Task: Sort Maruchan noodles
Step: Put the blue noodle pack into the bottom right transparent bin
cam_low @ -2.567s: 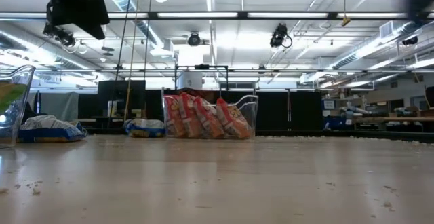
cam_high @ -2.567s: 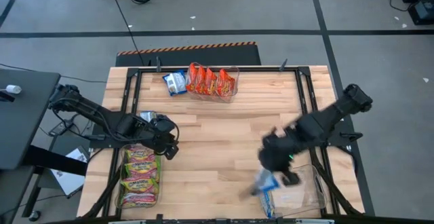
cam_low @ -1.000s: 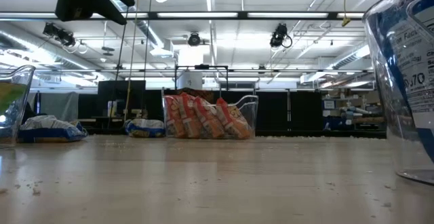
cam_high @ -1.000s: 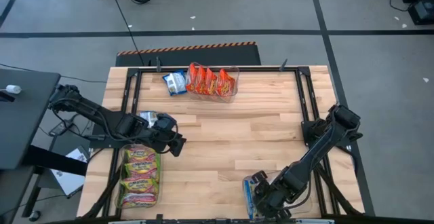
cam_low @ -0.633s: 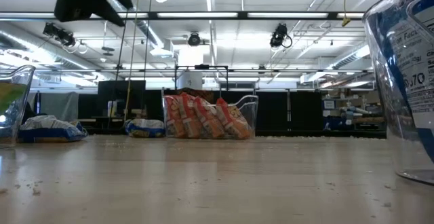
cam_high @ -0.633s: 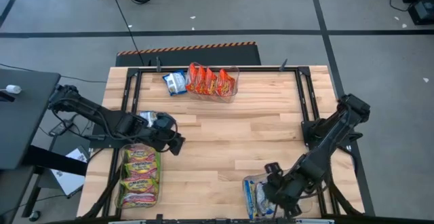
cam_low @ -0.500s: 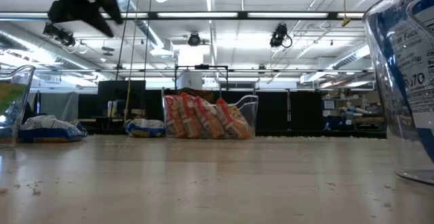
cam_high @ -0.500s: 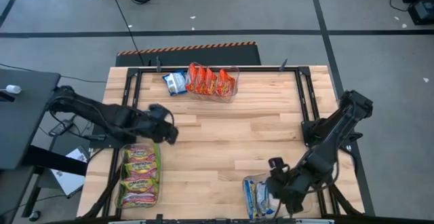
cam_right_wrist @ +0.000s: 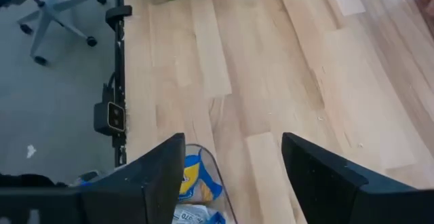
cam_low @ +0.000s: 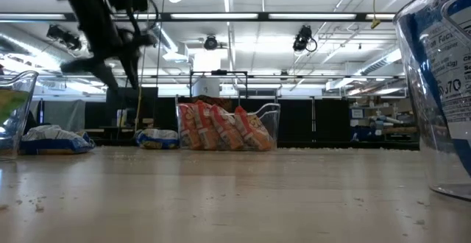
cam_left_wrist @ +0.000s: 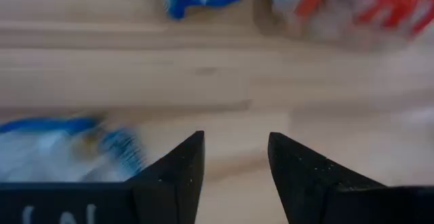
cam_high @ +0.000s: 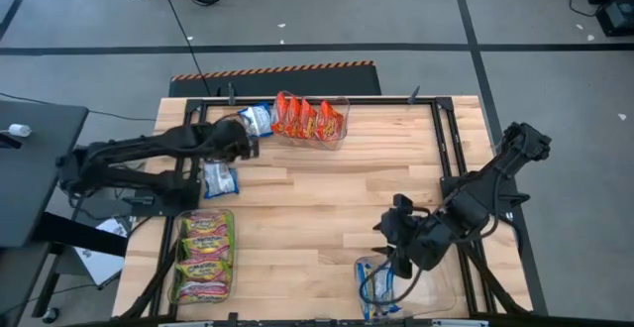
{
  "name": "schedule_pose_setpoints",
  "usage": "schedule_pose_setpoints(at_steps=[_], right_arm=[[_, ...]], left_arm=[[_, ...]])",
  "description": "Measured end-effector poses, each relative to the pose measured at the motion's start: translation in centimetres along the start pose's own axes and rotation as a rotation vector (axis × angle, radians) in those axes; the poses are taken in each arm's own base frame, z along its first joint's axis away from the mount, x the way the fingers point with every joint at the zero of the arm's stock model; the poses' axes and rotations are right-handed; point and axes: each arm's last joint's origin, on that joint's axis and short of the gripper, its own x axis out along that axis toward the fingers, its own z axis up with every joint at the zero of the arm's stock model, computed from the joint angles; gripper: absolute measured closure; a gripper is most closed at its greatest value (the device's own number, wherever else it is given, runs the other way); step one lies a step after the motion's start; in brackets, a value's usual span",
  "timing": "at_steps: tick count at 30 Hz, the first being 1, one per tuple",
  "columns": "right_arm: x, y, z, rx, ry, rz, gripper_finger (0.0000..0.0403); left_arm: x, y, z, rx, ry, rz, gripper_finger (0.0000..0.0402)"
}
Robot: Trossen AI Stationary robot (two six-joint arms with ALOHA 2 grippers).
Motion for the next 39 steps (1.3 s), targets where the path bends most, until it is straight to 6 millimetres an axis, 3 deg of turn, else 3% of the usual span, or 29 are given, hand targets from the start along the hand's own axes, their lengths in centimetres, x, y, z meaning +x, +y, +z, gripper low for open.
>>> schedule_pose_setpoints(at_steps=[5, 9, 13, 19, 24, 30, 35, 39], right_arm=[[0.2, -0.5, 0.4, 0.018, 0.031, 0.014, 0.0129], [-0.1, -1.2, 0.5, -0.025, 0.057, 0.0, 0.0111], [-0.3, -3.4, 1.5, -0.067, 0.047, -0.084, 0.0104], [-0.9, -8.4, 4.3, -0.078, 0.024, -0.149, 0.0106], [-2.0, -12.4, 6.0, -0.111, 0.001, -0.18, 0.0107], [-3.1, -15.1, 6.7, -0.115, -0.018, -0.211, 0.0107], [-3.1, -16.1, 7.0, -0.144, -0.014, -0.239, 0.0109], [-3.1, -16.4, 7.1, -0.181, -0.008, -0.233, 0.0116]], left_arm=[[4.4, 3.3, 2.4, -0.21, -0.088, -0.042, 0.0198], [6.1, 5.0, 3.6, -0.319, -0.154, -0.103, 0.0166], [7.7, 5.7, 4.0, -0.443, -0.213, -0.153, 0.0151], [9.5, 5.5, 3.5, -0.578, -0.317, -0.068, 0.0153], [11.9, 5.3, 3.3, -0.69, -0.307, -0.043, 0.0153], [14.2, 4.7, 3.1, -0.755, -0.333, -0.076, 0.0157], [14.7, 4.2, 2.8, -0.75, -0.353, -0.098, 0.0209], [14.8, 4.0, 2.7, -0.686, -0.376, -0.088, 0.0314]])
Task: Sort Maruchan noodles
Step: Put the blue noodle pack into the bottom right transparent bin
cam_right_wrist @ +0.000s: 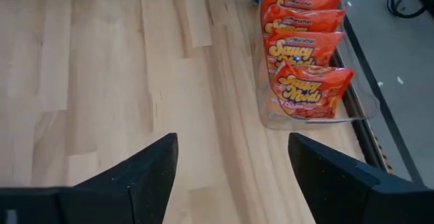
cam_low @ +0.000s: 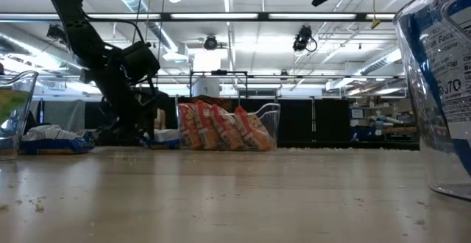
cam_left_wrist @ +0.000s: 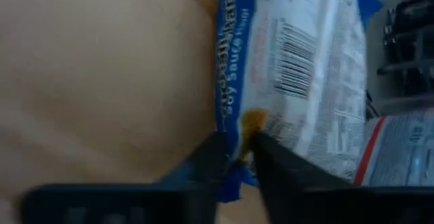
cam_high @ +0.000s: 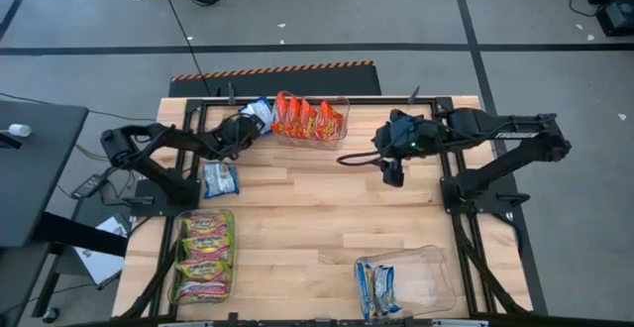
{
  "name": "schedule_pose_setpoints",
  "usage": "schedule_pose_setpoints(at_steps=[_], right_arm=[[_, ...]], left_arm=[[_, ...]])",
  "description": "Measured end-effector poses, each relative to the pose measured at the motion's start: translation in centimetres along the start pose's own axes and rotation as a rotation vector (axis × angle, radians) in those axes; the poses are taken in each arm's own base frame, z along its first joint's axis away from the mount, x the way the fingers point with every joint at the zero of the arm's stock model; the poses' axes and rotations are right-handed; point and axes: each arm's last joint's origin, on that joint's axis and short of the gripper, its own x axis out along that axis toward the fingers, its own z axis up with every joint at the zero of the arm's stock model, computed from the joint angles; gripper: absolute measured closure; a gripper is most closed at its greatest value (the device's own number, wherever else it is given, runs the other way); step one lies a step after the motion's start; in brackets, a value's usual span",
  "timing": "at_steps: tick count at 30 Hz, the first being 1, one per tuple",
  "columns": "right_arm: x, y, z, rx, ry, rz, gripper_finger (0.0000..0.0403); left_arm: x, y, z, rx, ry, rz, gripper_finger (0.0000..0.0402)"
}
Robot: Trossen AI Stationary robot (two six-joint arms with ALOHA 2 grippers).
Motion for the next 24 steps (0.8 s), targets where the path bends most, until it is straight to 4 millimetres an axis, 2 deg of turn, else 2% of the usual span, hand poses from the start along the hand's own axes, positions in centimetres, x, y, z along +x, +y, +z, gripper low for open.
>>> schedule_pose_setpoints(at_steps=[2, 4, 8, 14, 19, 24], right_arm=[[-0.1, -0.1, 0.0, -0.015, -0.002, -0.001, 0.012], [-0.3, -0.1, -0.1, -0.02, -0.007, 0.0, 0.0124], [-0.7, -0.1, -0.2, -0.017, -0.01, 0.031, 0.013], [-0.5, 0.9, -0.2, -0.024, 0.004, 0.218, 0.0137], [0.1, 2.5, 0.1, -0.051, 0.013, 0.284, 0.0145], [1.5, 4.2, 1.0, -0.053, -0.025, 0.261, 0.0147]], left_arm=[[-0.2, -0.1, -0.2, 0.06, 0.004, -0.012, 0.0372], [-0.7, -0.5, -0.3, 0.103, 0.011, -0.048, 0.039], [-2.9, -2.1, -0.2, 0.154, 0.018, -0.175, 0.0396], [-9.1, -4.5, 1.0, 0.13, -0.035, -0.449, 0.0398], [-14.0, -5.0, 2.1, 0.064, -0.053, -0.644, 0.0399], [-17.5, -4.7, 1.9, 0.099, 0.015, -0.799, 0.04]])
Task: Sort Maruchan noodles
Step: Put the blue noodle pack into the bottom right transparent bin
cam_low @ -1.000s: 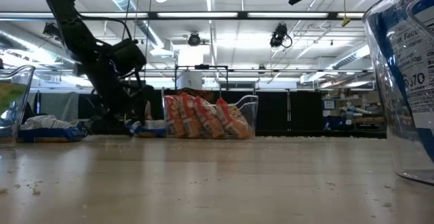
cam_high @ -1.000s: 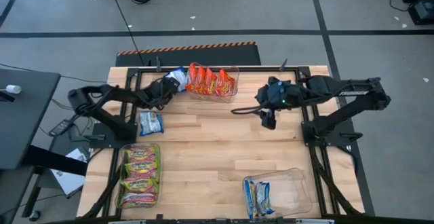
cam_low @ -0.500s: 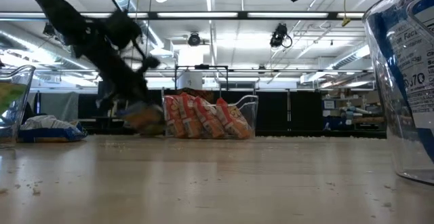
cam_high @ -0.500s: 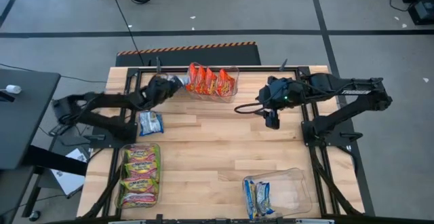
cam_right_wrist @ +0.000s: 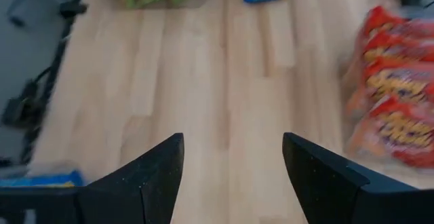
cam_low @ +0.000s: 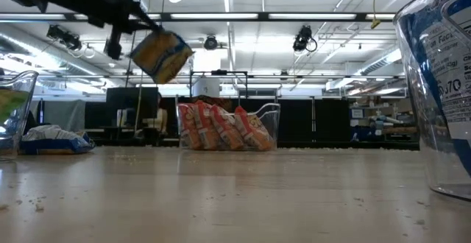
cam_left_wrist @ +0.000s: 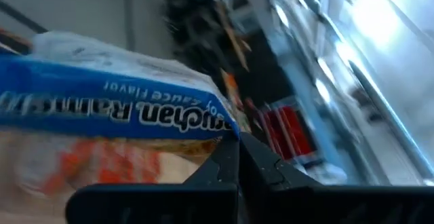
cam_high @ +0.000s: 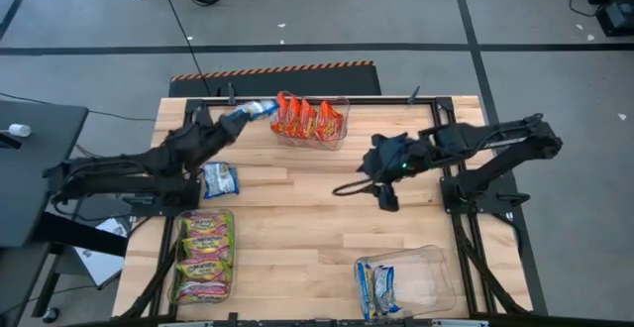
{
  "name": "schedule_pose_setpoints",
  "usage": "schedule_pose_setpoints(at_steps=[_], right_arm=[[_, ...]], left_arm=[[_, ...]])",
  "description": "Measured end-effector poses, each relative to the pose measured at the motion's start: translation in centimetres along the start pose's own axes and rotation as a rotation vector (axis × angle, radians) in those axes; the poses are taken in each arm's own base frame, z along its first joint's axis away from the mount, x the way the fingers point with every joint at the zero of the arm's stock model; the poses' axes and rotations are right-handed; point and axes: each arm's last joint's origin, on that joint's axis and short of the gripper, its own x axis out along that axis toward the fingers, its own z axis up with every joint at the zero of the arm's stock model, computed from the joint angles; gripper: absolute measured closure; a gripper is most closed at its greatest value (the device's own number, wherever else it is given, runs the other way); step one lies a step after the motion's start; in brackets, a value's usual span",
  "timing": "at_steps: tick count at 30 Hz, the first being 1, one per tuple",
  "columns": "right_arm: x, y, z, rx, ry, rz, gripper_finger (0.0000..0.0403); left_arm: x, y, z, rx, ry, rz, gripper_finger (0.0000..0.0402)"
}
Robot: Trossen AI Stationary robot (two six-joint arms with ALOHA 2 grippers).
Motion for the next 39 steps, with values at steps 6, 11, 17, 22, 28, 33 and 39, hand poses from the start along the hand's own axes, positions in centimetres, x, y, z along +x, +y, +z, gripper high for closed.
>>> schedule_pose_setpoints(at_steps=[6, 11, 17, 22, 28, 33, 39], right_arm=[[2.9, 0.5, 1.4, 0.007, -0.077, -0.168, 0.0146], [6.2, 0.3, 3.6, 0.203, -0.236, -0.176, 0.0139], [9.7, 1.0, 6.1, 0.75, -0.447, 0.091, 0.0137], [8.4, 2.9, 9.0, 0.985, -0.732, 0.453, 0.0135], [7.4, 3.6, 10.2, 1.258, -0.818, 0.756, 0.0137], [9.3, 5.2, 9.7, 1.407, -0.751, 0.806, 0.013], [11.5, 5.5, 10.0, 1.519, -0.797, 0.978, 0.0116]], left_arm=[[-2.1, -2.1, -1.3, 0.021, 0.171, -0.204, 0.04], [-3.6, -4.1, -2.1, 0.052, 0.307, -0.449, 0.0401], [-5.8, -6.1, -2.5, 0.244, 0.403, -0.85, 0.0401], [-7.3, -7.1, -2.3, 0.3, 0.422, -1.118, 0.0401], [-8.0, -7.8, -1.6, 0.387, 0.254, -1.254, 0.0401], [-8.2, -8.1, -1.2, 0.487, 0.126, -1.327, 0.0401], [-8.6, -8.2, -1.0, 0.586, 0.026, -1.444, 0.0401]])
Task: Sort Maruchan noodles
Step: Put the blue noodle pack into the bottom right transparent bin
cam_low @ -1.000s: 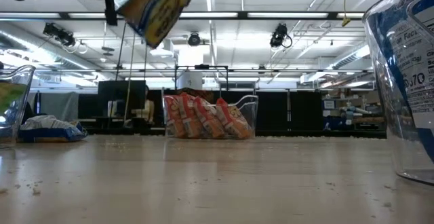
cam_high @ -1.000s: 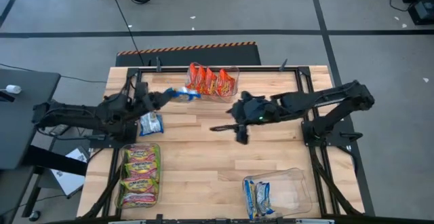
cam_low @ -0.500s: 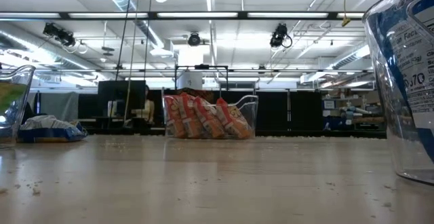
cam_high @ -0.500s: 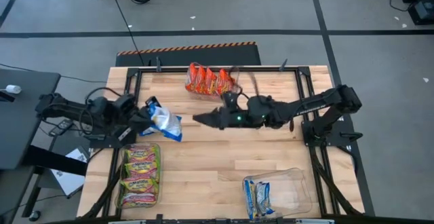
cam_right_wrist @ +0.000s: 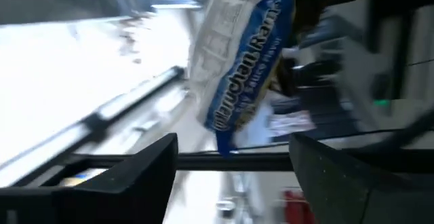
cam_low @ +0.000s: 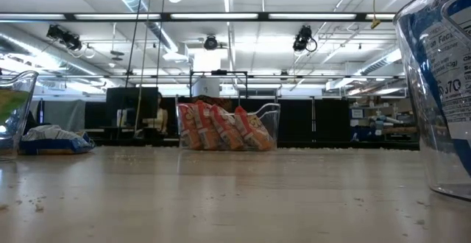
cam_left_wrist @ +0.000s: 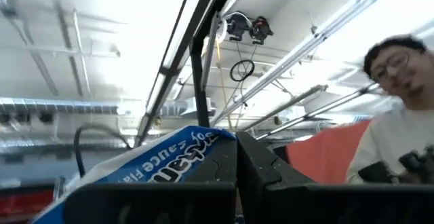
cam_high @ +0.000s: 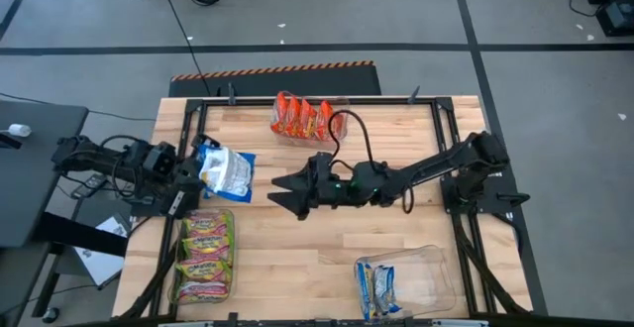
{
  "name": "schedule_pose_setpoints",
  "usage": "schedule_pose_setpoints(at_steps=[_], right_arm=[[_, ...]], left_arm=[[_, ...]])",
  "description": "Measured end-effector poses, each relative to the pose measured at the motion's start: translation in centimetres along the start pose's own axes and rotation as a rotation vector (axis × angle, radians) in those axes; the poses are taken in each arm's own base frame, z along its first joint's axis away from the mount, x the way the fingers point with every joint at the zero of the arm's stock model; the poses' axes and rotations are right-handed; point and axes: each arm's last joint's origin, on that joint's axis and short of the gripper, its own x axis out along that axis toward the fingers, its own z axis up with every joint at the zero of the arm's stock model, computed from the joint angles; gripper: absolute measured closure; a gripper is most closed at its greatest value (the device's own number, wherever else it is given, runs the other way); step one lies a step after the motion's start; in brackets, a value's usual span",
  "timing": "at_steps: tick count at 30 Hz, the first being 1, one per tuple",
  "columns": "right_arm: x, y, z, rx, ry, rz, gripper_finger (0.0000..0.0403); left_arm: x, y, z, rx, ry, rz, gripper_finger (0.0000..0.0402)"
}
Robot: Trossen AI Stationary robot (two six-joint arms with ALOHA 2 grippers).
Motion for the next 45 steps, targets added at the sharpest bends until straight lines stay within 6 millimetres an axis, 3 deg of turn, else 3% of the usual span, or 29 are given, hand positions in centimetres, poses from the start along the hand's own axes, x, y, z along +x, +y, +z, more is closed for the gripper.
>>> schedule_pose_setpoints(at_steps=[7, 15, 24, 30, 37, 45], right_arm=[[0.8, -2.0, 0.4, 0.138, 0.016, 0.055, 0.0109], [1.1, -1.6, 2.2, 0.166, 0.003, 0.091, 0.0111], [1.2, -1.6, 2.7, 0.174, 0.026, 0.082, 0.0135], [1.3, -1.4, 3.3, 0.168, 0.014, 0.093, 0.019], [1.3, -1.1, 4.1, 0.016, -0.016, 0.104, 0.0279], [1.3, -0.9, 4.5, -0.076, -0.042, 0.129, 0.0341]], left_arm=[[0.4, 0.1, -1.1, 0.157, 0.032, -0.006, 0.0401], [1.2, 0.4, -3.6, 0.152, 0.056, -0.016, 0.0401], [1.6, 1.2, -5.5, 0.146, 0.042, 0.034, 0.0401], [1.6, 1.3, -5.7, 0.09, 0.052, 0.04, 0.0395], [1.5, 1.6, -5.5, -0.032, 0.036, 0.171, 0.0362], [1.5, 1.7, -5.7, -0.13, 0.066, 0.217, 0.0275]])
